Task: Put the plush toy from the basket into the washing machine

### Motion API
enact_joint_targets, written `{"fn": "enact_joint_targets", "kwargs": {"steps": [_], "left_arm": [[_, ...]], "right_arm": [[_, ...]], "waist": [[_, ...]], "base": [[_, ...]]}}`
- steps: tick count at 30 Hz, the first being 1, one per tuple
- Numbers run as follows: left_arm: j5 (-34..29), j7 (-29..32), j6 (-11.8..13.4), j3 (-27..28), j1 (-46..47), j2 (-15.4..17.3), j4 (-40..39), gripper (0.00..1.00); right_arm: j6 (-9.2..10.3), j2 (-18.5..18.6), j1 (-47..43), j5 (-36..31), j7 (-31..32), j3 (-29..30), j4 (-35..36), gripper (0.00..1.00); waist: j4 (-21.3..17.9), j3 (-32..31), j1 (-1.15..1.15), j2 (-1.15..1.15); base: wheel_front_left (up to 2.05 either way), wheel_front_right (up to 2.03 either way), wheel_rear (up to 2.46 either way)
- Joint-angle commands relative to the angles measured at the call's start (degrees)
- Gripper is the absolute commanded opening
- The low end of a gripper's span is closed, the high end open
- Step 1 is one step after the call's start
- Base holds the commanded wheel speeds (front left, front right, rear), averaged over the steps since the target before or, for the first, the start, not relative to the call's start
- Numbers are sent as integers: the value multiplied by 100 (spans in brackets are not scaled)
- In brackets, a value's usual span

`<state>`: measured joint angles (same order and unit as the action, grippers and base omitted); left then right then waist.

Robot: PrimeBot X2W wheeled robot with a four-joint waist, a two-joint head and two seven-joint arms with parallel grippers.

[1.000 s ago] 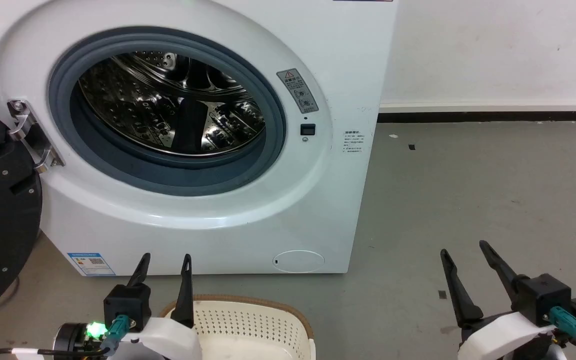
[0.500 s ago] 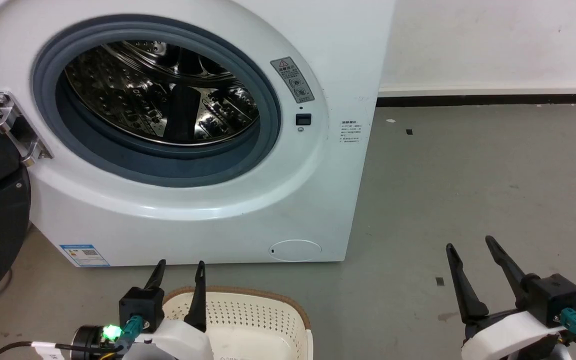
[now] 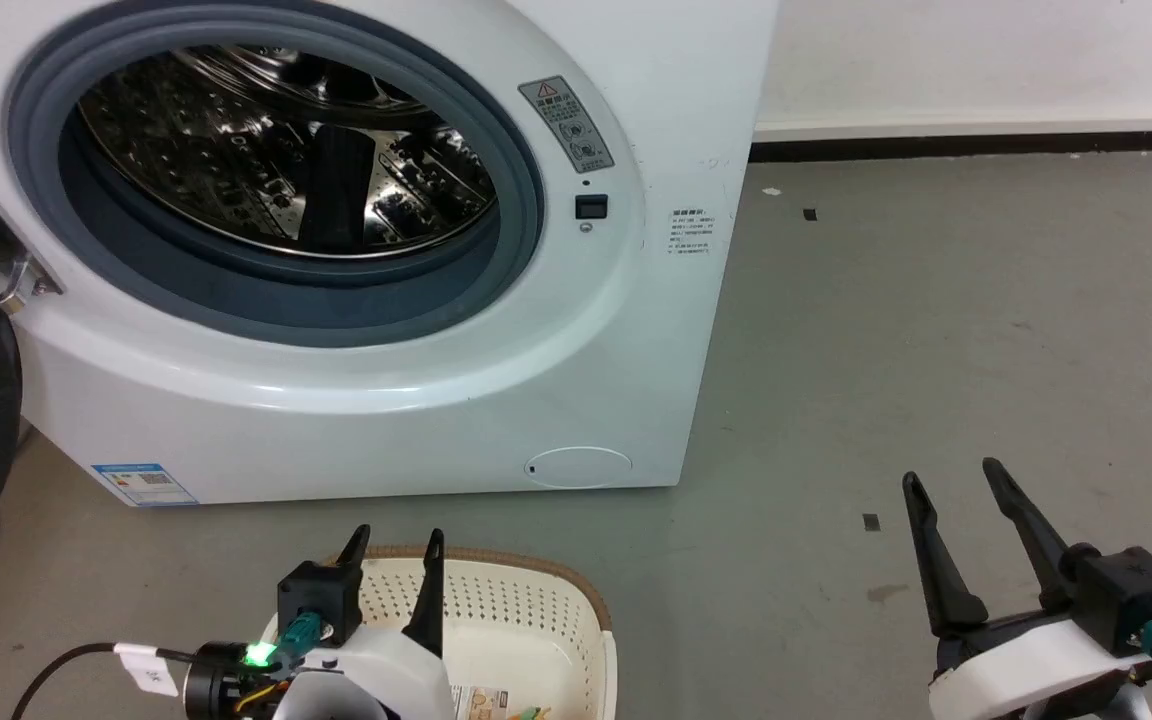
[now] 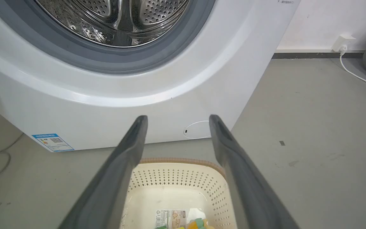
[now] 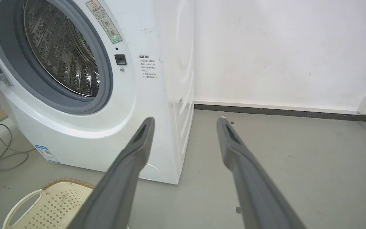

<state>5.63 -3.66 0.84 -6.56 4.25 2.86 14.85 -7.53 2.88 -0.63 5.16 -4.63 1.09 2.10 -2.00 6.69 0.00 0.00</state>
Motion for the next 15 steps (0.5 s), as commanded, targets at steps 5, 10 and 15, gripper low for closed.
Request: {"fn": "enact_joint_targets", "kwargs": {"steps": [5, 10, 15], "left_arm": [[103, -46, -22, -109, 244, 3, 354, 100], [195, -18, -56, -208, 418, 3, 717, 100], [282, 37, -93, -318, 605, 3, 1079, 100]], "right_arm": [[2, 0, 164, 94, -98, 9, 74, 100], [2, 0, 211, 160, -157, 14, 111, 100], [2, 0, 259, 227, -217, 22, 148, 100]], "waist": [[-53, 153, 0, 0], [-106, 315, 0, 0], [-159, 493, 0, 0]], "base": [[0, 0, 0], [0, 0, 0], [0, 0, 0]]}}
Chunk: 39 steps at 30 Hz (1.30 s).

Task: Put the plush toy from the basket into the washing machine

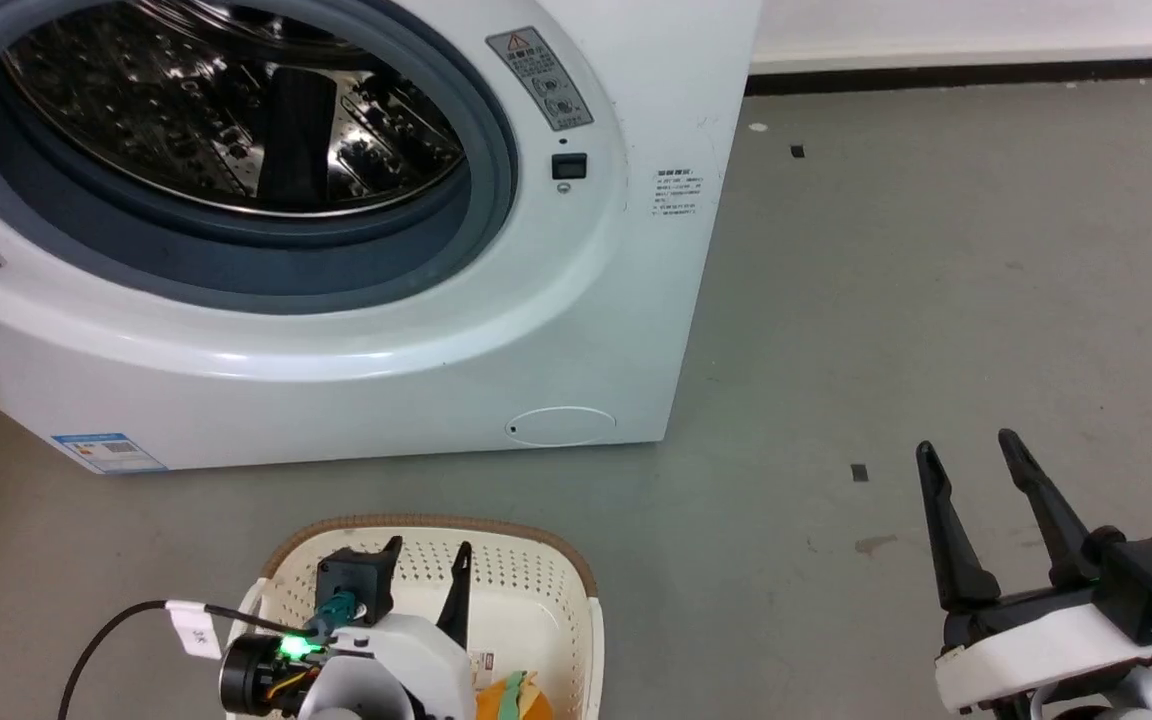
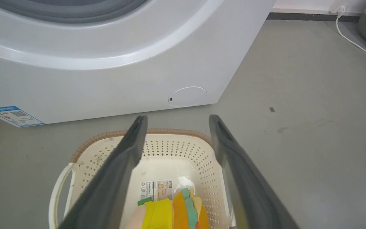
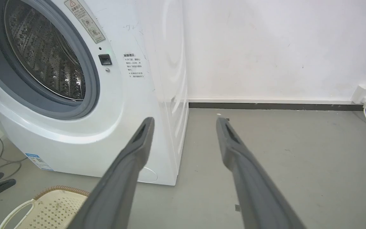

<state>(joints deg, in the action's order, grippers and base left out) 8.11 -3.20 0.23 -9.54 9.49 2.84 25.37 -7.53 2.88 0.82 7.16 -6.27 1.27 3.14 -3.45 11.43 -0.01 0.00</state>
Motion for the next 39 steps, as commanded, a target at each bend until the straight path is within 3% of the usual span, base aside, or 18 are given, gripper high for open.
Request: {"fn": "enact_joint_targets", "kwargs": {"steps": [1, 29, 39], "left_arm": [[52, 2, -39, -42, 120, 5, 99, 100], [655, 721, -398, -664, 1202, 152, 2420, 100], [643, 899, -378, -1101, 1638, 267, 3057, 100]], "right_arm": [[2, 0, 126, 41, -65, 5, 52, 100], [3, -1, 473, 508, -399, 29, 261, 100], [3, -1, 611, 753, -518, 85, 348, 100]], "waist": [[-27, 57, 0, 0], [-436, 1365, 1, 0], [-596, 1951, 1, 0]], "base": [[0, 0, 0], [0, 0, 0], [0, 0, 0]]}}
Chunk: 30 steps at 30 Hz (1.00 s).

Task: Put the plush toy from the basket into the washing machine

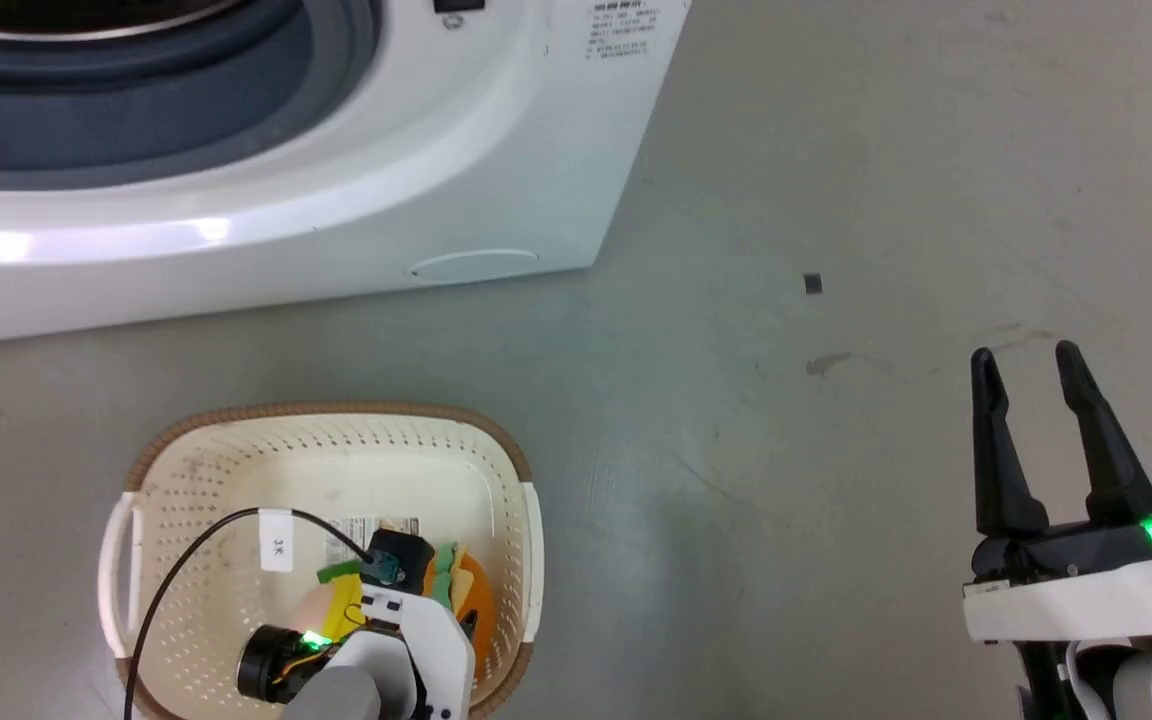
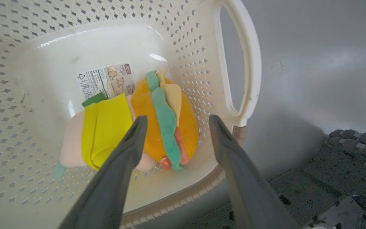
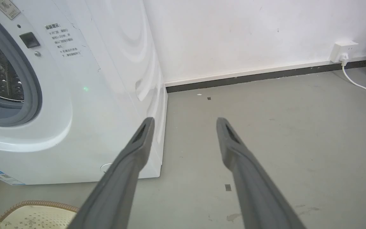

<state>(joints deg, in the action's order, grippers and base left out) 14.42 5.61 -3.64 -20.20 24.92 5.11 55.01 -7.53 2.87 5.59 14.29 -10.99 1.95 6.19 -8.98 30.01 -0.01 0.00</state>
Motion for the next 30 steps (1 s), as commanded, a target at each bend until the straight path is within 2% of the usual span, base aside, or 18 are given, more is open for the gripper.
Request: {"fn": "enact_joint_targets", "kwargs": {"steps": [1, 24, 25, 26, 30], "left_arm": [[10, 33, 22, -78, 143, 56, 155, 100], [367, 229, 297, -705, 1341, 433, 1539, 100], [390, 257, 290, -733, 1380, 440, 1599, 46], [417, 276, 281, -757, 1419, 447, 1659, 0], [526, 282, 243, -849, 1523, 449, 1886, 0]], "right_arm": [[3, 1, 151, 62, -58, 15, 52, 100], [4, 0, 511, 668, -331, 1, 257, 100], [4, 0, 526, 691, -343, 1, 264, 100], [4, 0, 542, 712, -355, 2, 267, 100], [4, 0, 608, 788, -401, 30, 244, 100]], "waist": [[-62, 154, 1, 0], [-538, 1609, 1, 0], [-555, 1657, 1, 0], [-569, 1701, 1, 0], [-600, 1771, 1, 0]], "base": [[0, 0, 0], [0, 0, 0], [0, 0, 0], [0, 0, 0], [0, 0, 0]]}}
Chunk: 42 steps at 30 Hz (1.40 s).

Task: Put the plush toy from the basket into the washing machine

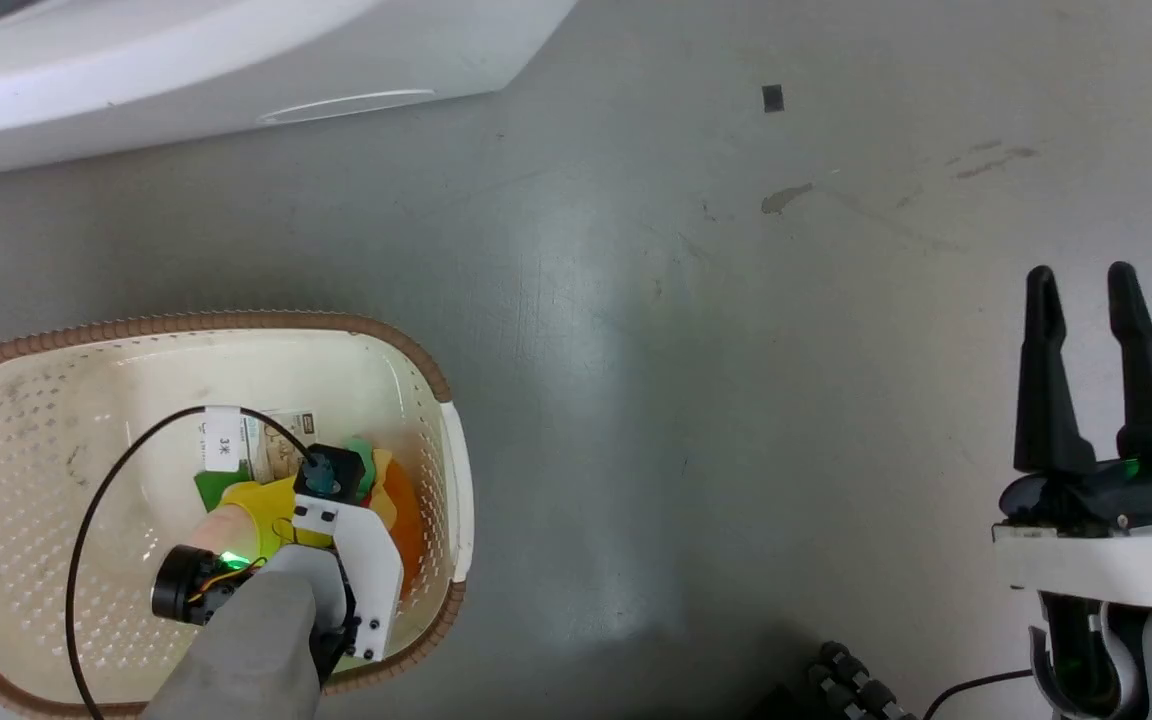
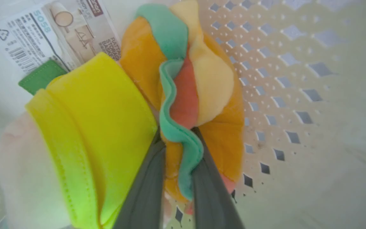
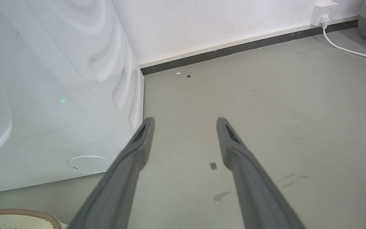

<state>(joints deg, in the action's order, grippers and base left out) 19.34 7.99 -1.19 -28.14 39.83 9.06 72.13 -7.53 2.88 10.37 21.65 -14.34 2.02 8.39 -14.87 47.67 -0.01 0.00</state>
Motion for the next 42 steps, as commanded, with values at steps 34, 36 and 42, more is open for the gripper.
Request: {"fn": "enact_joint_targets", "kwargs": {"steps": [34, 36, 42], "left_arm": [[608, -2290, -347, 192, -1429, -312, -506, 0], [622, -2295, -281, 294, -1573, -268, -867, 0], [525, -2297, -152, 613, -2242, -128, -2197, 0]], "right_arm": [[4, -1, -941, -609, -66, 227, -447, 100], [4, -1, -1026, -615, -66, 243, -438, 100], [4, -1, -1233, -597, -66, 255, -405, 100]], "waist": [[1291, -3567, 1, 0], [1351, -3702, 1, 0], [1511, -4008, 1, 0]], "base": [[0, 0, 0], [0, 0, 0], [0, 0, 0]]}}
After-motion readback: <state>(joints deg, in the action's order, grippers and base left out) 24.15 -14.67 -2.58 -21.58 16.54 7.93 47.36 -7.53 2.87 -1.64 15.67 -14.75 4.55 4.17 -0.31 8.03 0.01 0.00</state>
